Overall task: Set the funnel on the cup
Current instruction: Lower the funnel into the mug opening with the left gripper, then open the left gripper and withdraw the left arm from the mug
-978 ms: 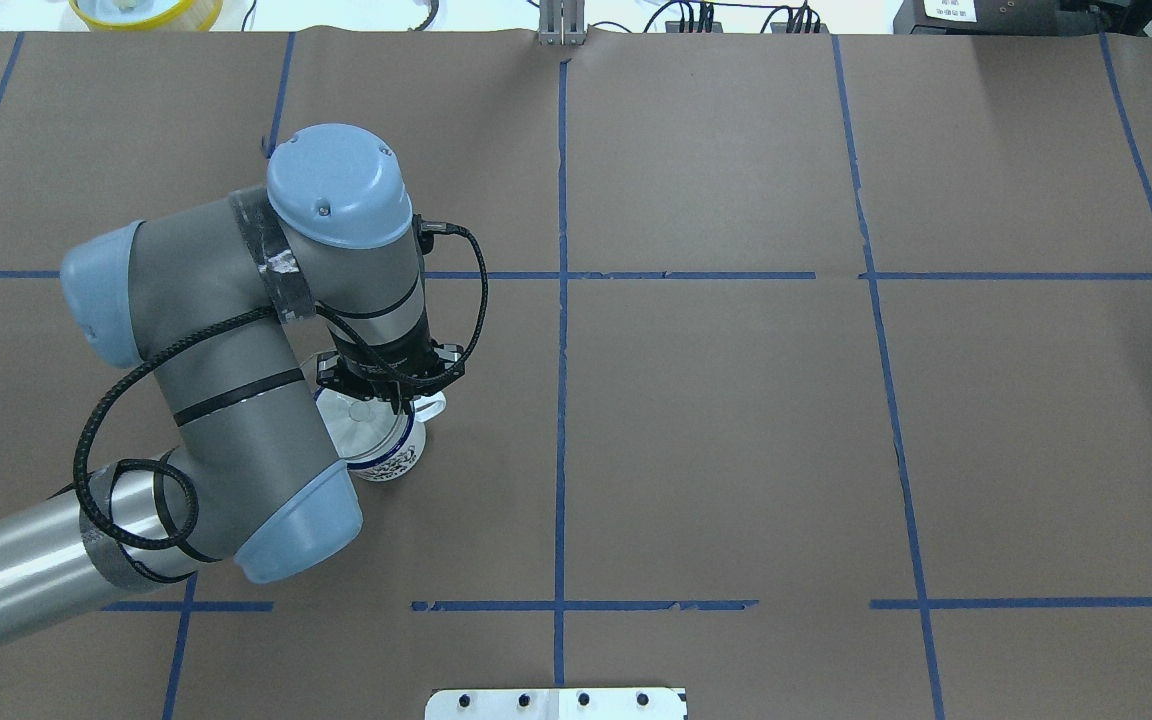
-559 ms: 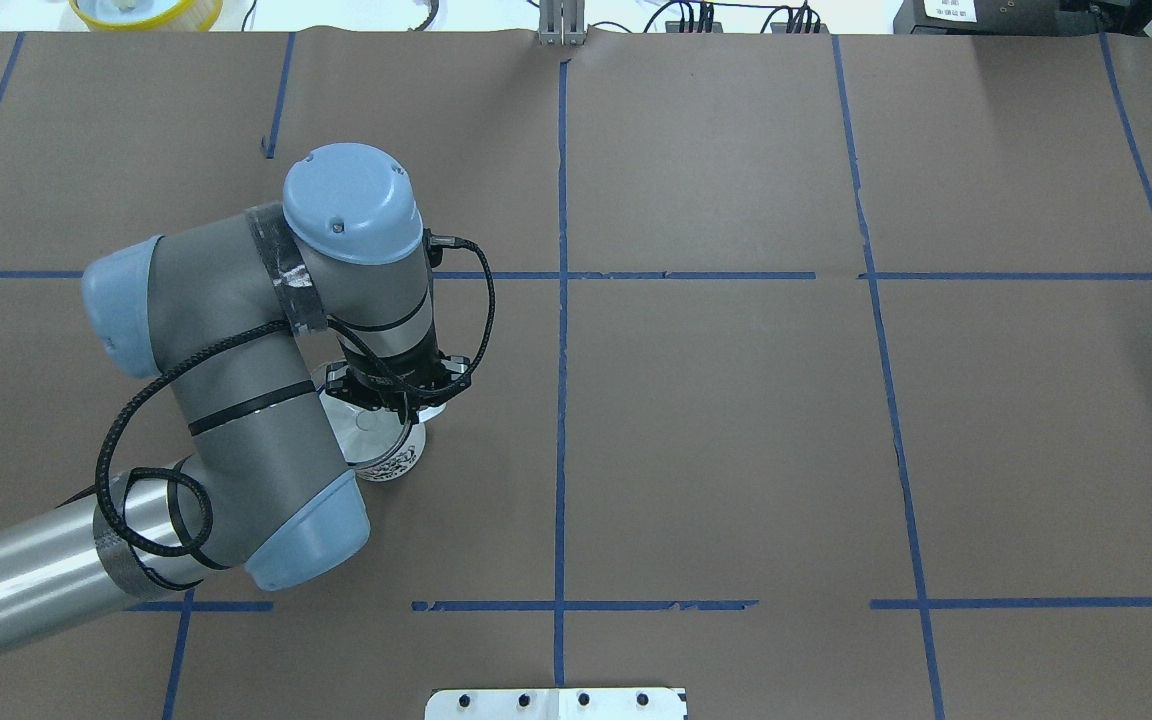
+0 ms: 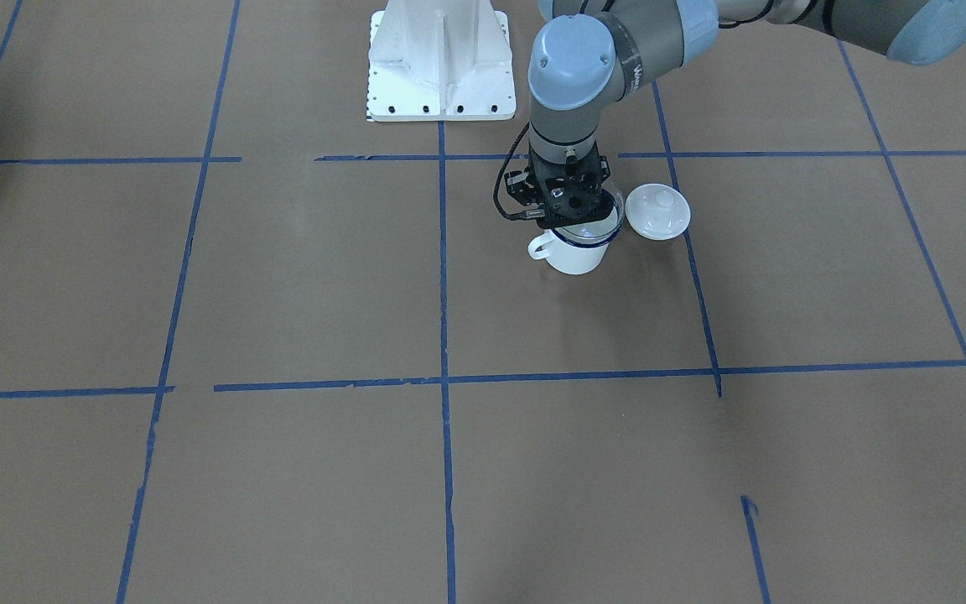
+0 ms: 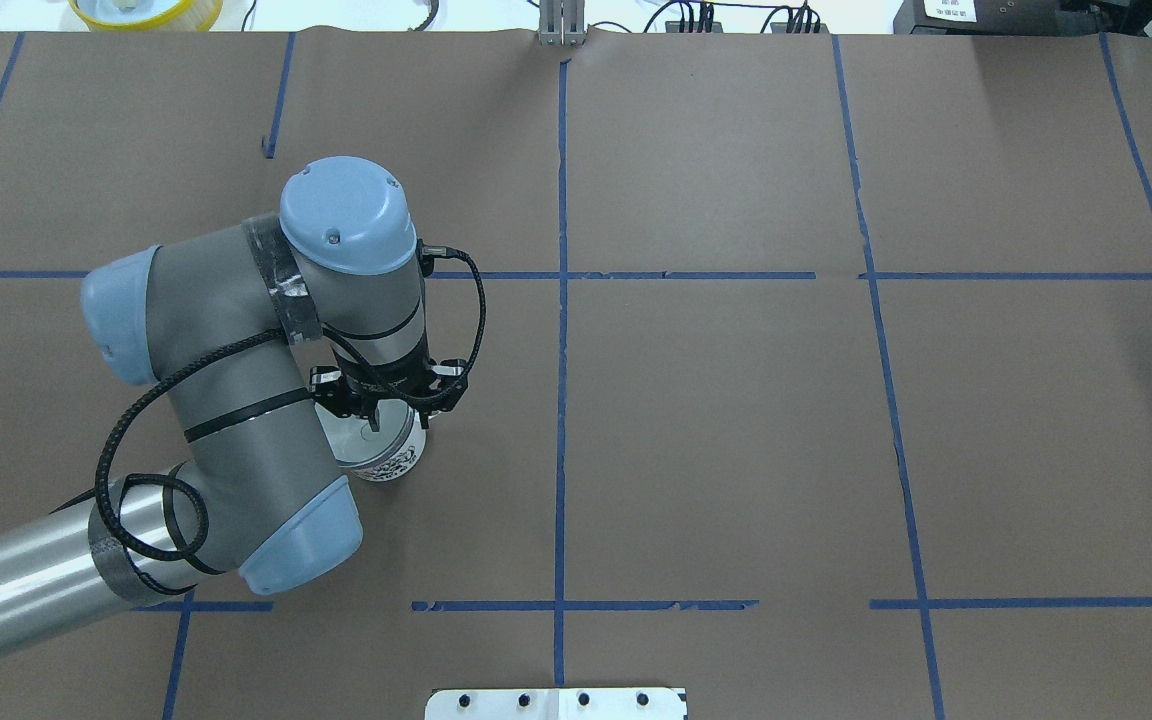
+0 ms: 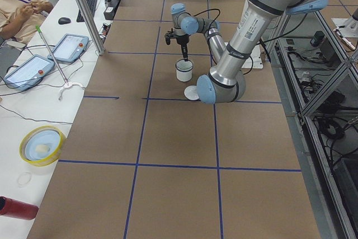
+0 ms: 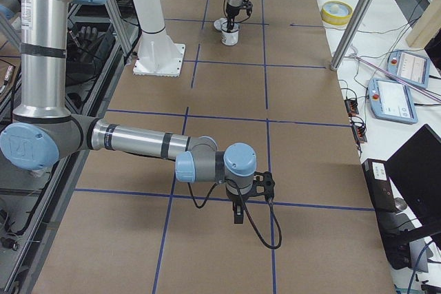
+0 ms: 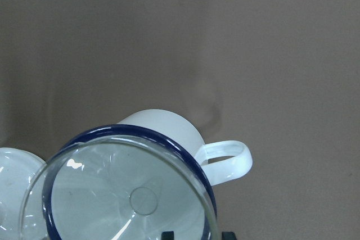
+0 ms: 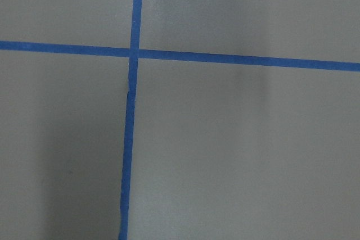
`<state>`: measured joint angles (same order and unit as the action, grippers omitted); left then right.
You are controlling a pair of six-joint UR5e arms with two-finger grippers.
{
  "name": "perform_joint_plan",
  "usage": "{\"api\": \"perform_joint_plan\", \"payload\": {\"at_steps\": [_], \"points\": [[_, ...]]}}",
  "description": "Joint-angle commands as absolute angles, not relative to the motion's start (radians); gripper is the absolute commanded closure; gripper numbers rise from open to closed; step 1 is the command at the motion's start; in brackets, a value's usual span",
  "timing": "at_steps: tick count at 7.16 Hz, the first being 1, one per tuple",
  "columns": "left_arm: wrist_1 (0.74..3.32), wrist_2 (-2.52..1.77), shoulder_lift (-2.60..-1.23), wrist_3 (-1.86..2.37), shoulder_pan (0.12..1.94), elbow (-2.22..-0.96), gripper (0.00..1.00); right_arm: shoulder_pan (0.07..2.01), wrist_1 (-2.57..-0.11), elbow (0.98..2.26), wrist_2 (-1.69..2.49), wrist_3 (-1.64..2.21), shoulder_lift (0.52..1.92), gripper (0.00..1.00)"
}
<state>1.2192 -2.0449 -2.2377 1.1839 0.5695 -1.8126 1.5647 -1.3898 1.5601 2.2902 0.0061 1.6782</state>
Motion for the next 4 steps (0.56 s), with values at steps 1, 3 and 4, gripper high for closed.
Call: {"api": "perform_joint_plan", "payload": {"at_steps": [1, 3, 4], "points": [[1.219, -2.045, -2.226, 1.172, 0.607, -1.895, 0.0, 1.565, -1.39, 1.56, 2.29, 0.006, 1.678, 0.0], [1.341, -2.054, -2.084, 0.952, 0.766, -2.046, 0.0, 1.565, -1.39, 1.56, 2.29, 0.006, 1.678, 0.0], [1.479, -2.08, -1.965, 0.845, 0.857, -2.06, 0.0, 1.565, -1.39, 1.56, 2.29, 0.006, 1.678, 0.0]]}}
